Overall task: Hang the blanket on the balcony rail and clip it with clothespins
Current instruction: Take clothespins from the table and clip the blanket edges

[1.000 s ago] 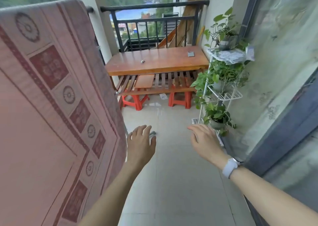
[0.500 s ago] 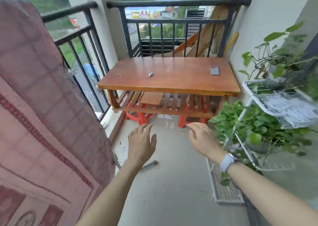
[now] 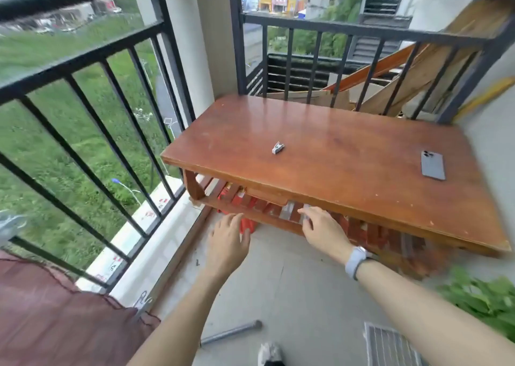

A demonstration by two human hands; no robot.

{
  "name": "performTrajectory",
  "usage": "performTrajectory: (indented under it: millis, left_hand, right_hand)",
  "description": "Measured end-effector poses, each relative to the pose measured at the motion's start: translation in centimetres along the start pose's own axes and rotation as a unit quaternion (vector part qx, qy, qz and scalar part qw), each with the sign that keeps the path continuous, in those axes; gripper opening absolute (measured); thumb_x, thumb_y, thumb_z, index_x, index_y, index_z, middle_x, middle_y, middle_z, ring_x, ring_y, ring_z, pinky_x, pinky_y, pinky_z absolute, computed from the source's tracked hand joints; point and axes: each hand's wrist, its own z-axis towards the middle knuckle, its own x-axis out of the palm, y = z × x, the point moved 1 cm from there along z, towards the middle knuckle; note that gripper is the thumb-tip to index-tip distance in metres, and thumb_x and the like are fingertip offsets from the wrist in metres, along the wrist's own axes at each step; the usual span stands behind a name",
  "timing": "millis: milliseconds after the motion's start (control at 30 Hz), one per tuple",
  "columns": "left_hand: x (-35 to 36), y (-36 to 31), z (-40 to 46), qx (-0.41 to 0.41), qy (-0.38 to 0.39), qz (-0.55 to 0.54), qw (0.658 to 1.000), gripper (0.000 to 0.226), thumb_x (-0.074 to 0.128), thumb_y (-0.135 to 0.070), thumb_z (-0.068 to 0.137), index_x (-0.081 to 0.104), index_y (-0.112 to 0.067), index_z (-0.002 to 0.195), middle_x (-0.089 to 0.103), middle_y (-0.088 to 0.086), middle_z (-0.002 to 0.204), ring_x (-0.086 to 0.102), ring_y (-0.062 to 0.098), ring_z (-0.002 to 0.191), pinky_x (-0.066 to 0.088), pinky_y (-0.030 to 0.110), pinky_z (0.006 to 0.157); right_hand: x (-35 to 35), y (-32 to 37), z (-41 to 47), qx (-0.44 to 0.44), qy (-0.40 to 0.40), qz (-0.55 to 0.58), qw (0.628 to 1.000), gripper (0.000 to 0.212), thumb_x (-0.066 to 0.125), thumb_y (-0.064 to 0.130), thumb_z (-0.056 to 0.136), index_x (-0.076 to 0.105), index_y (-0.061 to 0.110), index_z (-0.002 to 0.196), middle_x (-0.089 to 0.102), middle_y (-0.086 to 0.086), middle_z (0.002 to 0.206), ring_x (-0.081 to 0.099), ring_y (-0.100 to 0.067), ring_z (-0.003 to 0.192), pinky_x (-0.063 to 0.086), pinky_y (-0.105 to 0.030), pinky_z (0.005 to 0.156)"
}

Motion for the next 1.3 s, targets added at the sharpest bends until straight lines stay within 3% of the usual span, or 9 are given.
performTrajectory:
  millis: [133,300,500,667,733,867,1033,1167,1300]
  left_hand:
    - [1.9,0.9,8.2,-0.025,0.021,0.003,0.999,0.041,0.043,-0.026,0.091,0.041,-0.015,0.13,0.045,0.004,0.135,0.039,0.023,0.125,0.035,0.041,0.097]
    - [6.4,2.1,17.0,-0.067,0.075,0.028,0.994,0.044,0.041,-0.028,0.092,0.034,-0.017,0.134,0.036,0.004,0.141,0.035,0.027,0.126,0.033,0.043,0.1]
    - [12.5,2.9,26.8,-0.15,0.106,0.023,0.983,0.059,0.041,-0.043,0.09,0.019,-0.023,0.141,0.016,0.007,0.152,0.015,0.025,0.139,0.026,0.045,0.107]
    - [15.6,4.5,32.4,-0.19,0.164,0.071,0.965,0.071,0.043,-0.052,0.086,0.008,-0.028,0.143,0.0,0.009,0.155,-0.004,0.03,0.142,0.011,0.046,0.113]
    - [16.6,5.1,33.6,-0.2,0.192,0.077,0.958,0.076,0.044,-0.056,0.084,0.005,-0.03,0.143,-0.005,0.009,0.155,-0.007,0.032,0.141,0.007,0.048,0.114]
    - [17.9,5.5,33.7,-0.212,0.199,0.089,0.953,0.077,0.042,-0.059,0.083,0.001,-0.033,0.143,-0.008,0.007,0.155,-0.011,0.032,0.141,-0.001,0.049,0.113]
    - [16.8,6.0,33.3,-0.241,0.184,0.048,0.952,0.064,0.041,-0.047,0.089,0.01,-0.029,0.143,-0.001,0.005,0.156,-0.005,0.027,0.142,0.005,0.046,0.114]
    - [13.8,7.3,30.0,-0.341,0.117,0.014,0.933,0.059,0.039,-0.039,0.092,0.012,-0.024,0.143,0.01,0.007,0.154,0.006,0.027,0.142,0.011,0.048,0.113]
    - [9.4,8.5,22.1,-0.435,0.009,0.01,0.9,0.054,0.04,-0.034,0.092,0.019,-0.023,0.141,0.02,0.007,0.152,0.015,0.023,0.14,0.017,0.045,0.111]
  right_hand:
    - [0.7,-1.4,8.8,-0.009,0.042,0.006,0.999,0.034,0.04,0.008,0.09,0.052,0.012,0.121,0.055,-0.009,0.122,0.048,-0.027,0.114,0.038,-0.036,0.098]
    - [2.6,-3.9,21.3,-0.025,0.096,-0.051,0.994,0.037,0.037,0.006,0.091,0.048,0.012,0.126,0.048,-0.009,0.133,0.039,-0.028,0.123,0.033,-0.041,0.104]
    - [5.6,-7.4,36.3,-0.054,0.192,-0.107,0.974,0.039,0.04,0.014,0.093,0.039,0.012,0.133,0.039,-0.009,0.14,0.035,-0.029,0.127,0.032,-0.039,0.105]
    - [7.8,-9.1,45.4,-0.165,0.214,-0.266,0.926,0.055,0.047,0.007,0.086,0.029,0.019,0.137,0.025,-0.005,0.148,0.019,-0.023,0.137,0.028,-0.041,0.105]
    - [8.5,-9.9,47.7,-0.198,0.236,-0.297,0.904,0.048,0.046,0.006,0.087,0.034,0.015,0.132,0.026,-0.01,0.147,0.021,-0.025,0.135,0.028,-0.041,0.104]
    - [9.4,-10.8,50.2,-0.197,0.27,-0.302,0.893,0.023,0.045,0.005,0.088,0.046,0.01,0.111,0.044,-0.01,0.122,0.041,-0.028,0.112,0.037,-0.034,0.085]
    - [10.3,-7.7,49.6,-0.268,0.223,-0.257,0.901,0.023,0.037,0.027,0.096,0.05,0.016,0.11,0.056,-0.005,0.106,0.05,-0.027,0.101,0.034,-0.036,0.079]
    - [11.2,-1.8,46.5,-0.317,0.225,-0.167,0.906,0.021,0.035,0.025,0.095,0.051,0.02,0.107,0.06,-0.003,0.1,0.052,-0.027,0.095,0.035,-0.037,0.077]
    - [12.2,4.5,39.8,-0.378,0.273,-0.073,0.882,0.02,0.036,0.018,0.095,0.053,0.018,0.107,0.06,-0.007,0.101,0.054,-0.03,0.095,0.036,-0.039,0.08]
